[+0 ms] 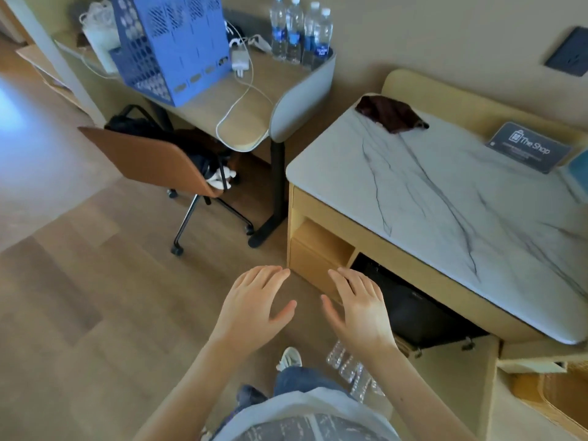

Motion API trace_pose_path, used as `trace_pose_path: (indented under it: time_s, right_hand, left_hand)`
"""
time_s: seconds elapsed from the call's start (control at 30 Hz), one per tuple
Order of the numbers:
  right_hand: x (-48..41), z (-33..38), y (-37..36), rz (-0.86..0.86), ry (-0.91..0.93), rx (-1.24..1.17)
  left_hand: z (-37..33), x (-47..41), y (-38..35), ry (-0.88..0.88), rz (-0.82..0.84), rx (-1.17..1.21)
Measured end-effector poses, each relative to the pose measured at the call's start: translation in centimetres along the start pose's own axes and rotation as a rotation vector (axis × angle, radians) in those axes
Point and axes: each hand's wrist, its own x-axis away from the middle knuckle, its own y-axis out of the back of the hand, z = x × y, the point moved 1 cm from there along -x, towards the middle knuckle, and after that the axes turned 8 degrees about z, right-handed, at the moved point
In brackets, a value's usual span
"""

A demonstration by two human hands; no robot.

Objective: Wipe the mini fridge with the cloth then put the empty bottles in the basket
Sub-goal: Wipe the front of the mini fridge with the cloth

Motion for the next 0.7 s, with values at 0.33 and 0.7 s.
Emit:
trace_pose_path:
  time_s: [0.33, 0.7]
  right_hand:
    - [-18.3, -3.6, 3.7, -0.163, -0.021, 0.000]
    - [-30.6, -5.3, -0.3, -0.138, -0.314, 0.044]
  left_hand:
    - [3.7, -20.2, 6.5, -0.119, -0.079, 0.044]
    - [11.4, -36.6, 5.1, -0.333, 0.177, 0.031]
